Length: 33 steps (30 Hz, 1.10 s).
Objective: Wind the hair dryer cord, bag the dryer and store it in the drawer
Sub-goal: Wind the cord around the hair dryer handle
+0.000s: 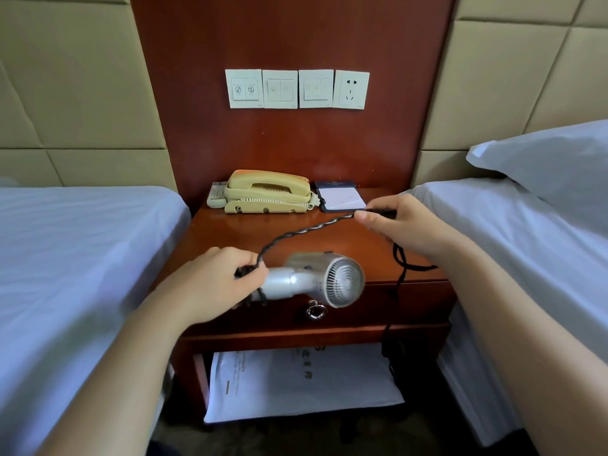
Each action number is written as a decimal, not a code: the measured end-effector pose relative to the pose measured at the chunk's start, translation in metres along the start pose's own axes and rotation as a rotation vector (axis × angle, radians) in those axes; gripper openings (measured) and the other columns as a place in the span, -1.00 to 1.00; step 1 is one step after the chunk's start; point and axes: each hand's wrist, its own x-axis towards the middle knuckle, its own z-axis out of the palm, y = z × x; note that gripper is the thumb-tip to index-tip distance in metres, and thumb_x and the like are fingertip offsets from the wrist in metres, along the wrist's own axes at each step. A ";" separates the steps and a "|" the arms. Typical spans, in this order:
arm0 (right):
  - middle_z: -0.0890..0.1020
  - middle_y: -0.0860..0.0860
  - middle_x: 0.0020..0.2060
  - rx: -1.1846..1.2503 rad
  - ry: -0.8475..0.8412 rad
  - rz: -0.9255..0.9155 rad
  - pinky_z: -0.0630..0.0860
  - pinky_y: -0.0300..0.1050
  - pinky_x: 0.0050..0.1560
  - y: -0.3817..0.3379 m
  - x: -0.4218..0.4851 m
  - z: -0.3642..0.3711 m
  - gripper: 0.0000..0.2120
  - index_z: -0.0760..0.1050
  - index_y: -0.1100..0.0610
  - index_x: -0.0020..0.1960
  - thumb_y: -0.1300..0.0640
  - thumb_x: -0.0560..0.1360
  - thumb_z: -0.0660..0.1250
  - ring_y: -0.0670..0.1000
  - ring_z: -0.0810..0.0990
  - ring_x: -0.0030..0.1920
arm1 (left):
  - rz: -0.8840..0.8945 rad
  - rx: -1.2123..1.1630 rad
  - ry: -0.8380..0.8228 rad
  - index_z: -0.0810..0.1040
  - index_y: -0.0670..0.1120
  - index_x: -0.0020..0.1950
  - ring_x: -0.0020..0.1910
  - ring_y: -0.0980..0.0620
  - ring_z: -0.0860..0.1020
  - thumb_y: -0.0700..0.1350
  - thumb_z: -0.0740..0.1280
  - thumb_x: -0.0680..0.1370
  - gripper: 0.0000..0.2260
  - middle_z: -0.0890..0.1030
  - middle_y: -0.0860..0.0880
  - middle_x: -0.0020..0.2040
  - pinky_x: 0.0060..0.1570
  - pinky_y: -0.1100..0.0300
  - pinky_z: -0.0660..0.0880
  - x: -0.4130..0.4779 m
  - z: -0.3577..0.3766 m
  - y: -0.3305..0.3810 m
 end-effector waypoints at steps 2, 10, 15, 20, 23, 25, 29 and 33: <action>0.46 -0.10 -0.56 -0.014 0.050 0.010 0.36 -0.26 -0.38 0.007 0.003 0.000 -0.68 0.46 0.13 -0.37 0.03 0.52 0.30 -0.09 0.41 -0.52 | 0.025 -0.119 -0.059 0.56 0.04 -0.18 -0.46 0.09 0.58 0.10 0.17 0.51 -0.77 0.59 -0.03 -0.32 -0.37 0.00 0.51 0.003 0.006 0.007; 0.52 -0.04 -0.49 0.113 -0.009 0.043 0.43 -0.01 -0.35 0.033 0.006 0.018 -0.67 0.50 0.03 -0.38 0.38 0.46 0.28 -0.01 0.46 -0.47 | 0.006 -0.751 -0.070 0.42 -0.33 -0.24 -0.66 0.10 0.37 -0.17 0.11 0.63 -0.68 0.46 -0.07 -0.55 -0.66 0.36 0.13 0.010 0.007 0.023; 0.46 0.00 -0.49 0.011 -0.157 0.047 0.30 -0.23 -0.53 0.026 -0.002 0.038 -0.76 0.53 0.10 -0.24 0.12 0.57 0.23 -0.11 0.35 -0.59 | 0.001 -0.939 0.050 0.41 -0.25 -0.35 -0.69 0.04 0.22 -0.05 0.00 0.64 -0.54 0.42 -0.19 -0.53 -0.61 0.29 0.08 0.018 0.003 0.009; 0.48 -0.07 -0.42 -0.274 -0.444 0.032 0.40 -0.16 -0.30 0.001 -0.013 0.052 -0.79 0.55 0.00 -0.22 -0.03 0.54 0.26 -0.07 0.44 -0.42 | -0.149 -0.986 0.251 0.45 -0.22 -0.08 -0.66 0.03 0.23 -0.04 0.02 0.62 -0.67 0.44 -0.22 -0.43 -0.59 0.31 0.12 0.026 0.003 -0.006; 0.46 -0.05 -0.41 -0.397 -0.538 -0.005 0.38 -0.10 -0.27 -0.028 -0.021 0.055 -0.71 0.46 0.06 -0.28 -0.06 0.54 0.25 0.01 0.43 -0.34 | -0.251 -0.954 0.372 0.46 -0.16 -0.13 -0.67 0.03 0.23 -0.03 0.06 0.62 -0.71 0.45 -0.18 -0.47 -0.58 0.33 0.12 0.027 0.007 -0.009; 0.49 -0.02 -0.36 -0.536 -0.490 -0.099 0.39 -0.06 -0.30 -0.049 -0.027 0.057 -0.70 0.42 0.10 -0.26 -0.07 0.54 0.24 0.07 0.46 -0.29 | -0.277 -0.864 0.444 0.46 -0.14 -0.19 -0.71 0.07 0.28 -0.05 0.10 0.62 -0.73 0.48 -0.16 -0.46 -0.63 0.37 0.13 0.027 0.009 -0.007; 0.53 -0.03 -0.21 -0.752 -0.264 -0.341 0.21 -0.14 -0.43 -0.084 -0.032 0.053 -0.83 0.37 0.01 -0.14 -0.04 0.57 0.18 0.11 0.50 -0.18 | -0.194 -0.555 0.465 0.53 -0.12 -0.16 -0.58 0.13 0.53 -0.04 0.14 0.60 -0.73 0.56 -0.11 -0.31 -0.51 0.14 0.47 0.026 0.016 -0.006; 0.61 -0.01 -0.07 -0.823 -0.046 -0.399 0.25 -0.09 -0.36 -0.087 -0.023 0.045 -0.85 0.38 0.01 -0.05 -0.05 0.58 0.13 0.15 0.56 -0.07 | -0.042 -0.261 0.342 0.55 -0.06 -0.11 -0.43 0.07 0.60 0.03 0.08 0.60 -0.70 0.63 -0.12 -0.27 -0.27 -0.04 0.56 0.024 0.023 0.005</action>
